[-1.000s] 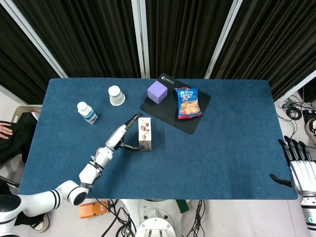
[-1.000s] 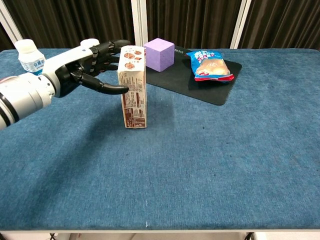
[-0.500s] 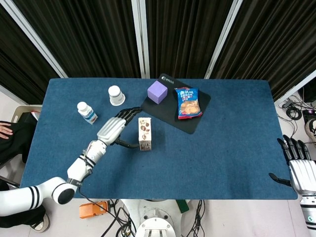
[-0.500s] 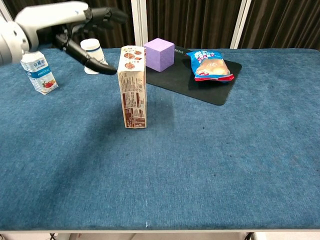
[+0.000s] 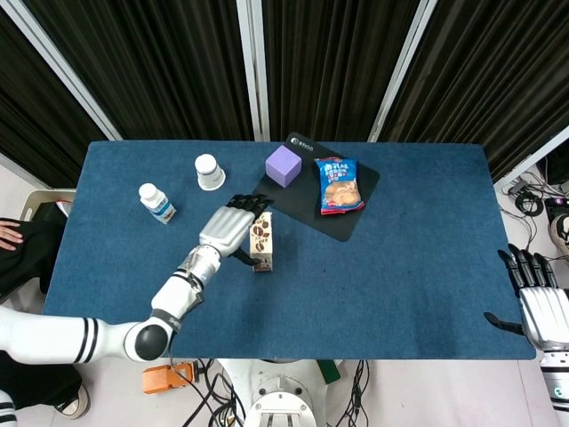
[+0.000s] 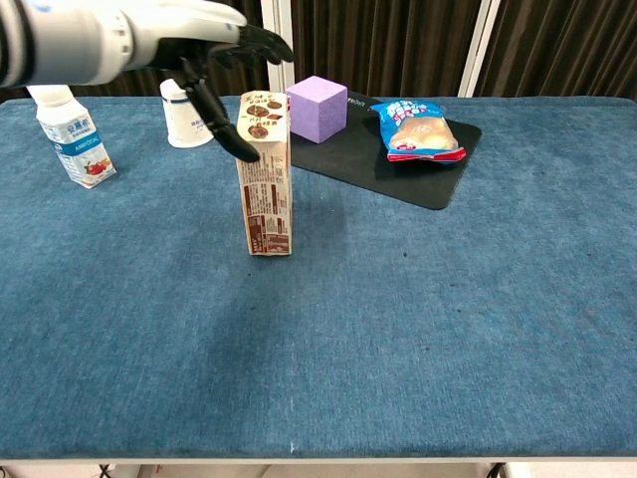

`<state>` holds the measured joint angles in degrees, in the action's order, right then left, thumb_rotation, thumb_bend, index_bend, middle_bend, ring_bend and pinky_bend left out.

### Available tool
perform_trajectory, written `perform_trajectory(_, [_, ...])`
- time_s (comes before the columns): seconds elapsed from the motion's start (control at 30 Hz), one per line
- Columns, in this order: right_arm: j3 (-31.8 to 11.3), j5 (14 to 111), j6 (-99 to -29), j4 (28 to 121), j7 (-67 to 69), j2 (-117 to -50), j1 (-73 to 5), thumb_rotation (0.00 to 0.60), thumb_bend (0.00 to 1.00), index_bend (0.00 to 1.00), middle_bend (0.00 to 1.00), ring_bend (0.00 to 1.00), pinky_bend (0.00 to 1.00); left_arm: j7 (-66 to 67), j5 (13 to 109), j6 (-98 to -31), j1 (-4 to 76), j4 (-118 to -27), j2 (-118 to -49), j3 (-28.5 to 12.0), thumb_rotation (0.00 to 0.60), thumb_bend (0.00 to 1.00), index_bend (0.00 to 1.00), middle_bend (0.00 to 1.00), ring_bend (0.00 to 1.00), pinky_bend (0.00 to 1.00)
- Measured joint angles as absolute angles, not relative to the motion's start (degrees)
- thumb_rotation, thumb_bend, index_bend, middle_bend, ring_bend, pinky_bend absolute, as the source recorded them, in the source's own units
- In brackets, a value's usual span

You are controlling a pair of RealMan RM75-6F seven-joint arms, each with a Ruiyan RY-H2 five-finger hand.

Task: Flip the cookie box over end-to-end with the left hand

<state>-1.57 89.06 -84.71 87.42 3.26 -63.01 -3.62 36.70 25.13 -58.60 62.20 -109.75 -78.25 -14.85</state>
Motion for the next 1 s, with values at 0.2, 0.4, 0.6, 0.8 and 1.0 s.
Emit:
perform_trajectory(0.2, [-1.02,88.90,-83.74,86.53,3.65,-63.64,-3.66,0.600,0.00,0.00,0.00,0.00,0.00,41.15,18.98,-62.27,66.65,-110.15,-80.66,-14.73,0.587,0.02,0.00,0.00,0.00,0.00])
perform_trajectory(0.4, [-0.79,88.81,-83.31,85.44,4.29,-64.11,-3.70,0.600,0.00,0.00,0.00,0.00,0.00,43.30,14.91,-63.21,68.62,-108.24,-82.52,-14.21,0.593,0.02,0.00,0.00,0.00,0.03])
perform_trajectory(0.6, [-0.65,88.82,-82.93,85.08,4.57,-64.32,-3.86,0.600,0.00,0.00,0.00,0.00,0.00,43.89,11.71,-63.99,69.77,-106.34,-83.81,-14.36,0.598,0.02,0.00,0.00,0.00,0.09])
perform_trajectory(0.8, [-0.72,88.68,-82.70,85.16,4.30,-64.39,-4.03,0.600,0.00,0.00,0.00,0.00,0.00,43.35,10.83,-64.01,70.08,-106.27,-84.21,-15.17,0.598,0.03,0.03,0.01,0.02,0.15])
perform_trajectory(1.0, [-0.74,88.35,-82.64,85.35,4.16,-64.27,-3.96,0.600,0.00,0.00,0.00,0.00,0.00,42.84,9.74,-63.20,70.39,-105.71,-84.28,-15.68,0.599,0.05,0.10,0.08,0.08,0.20])
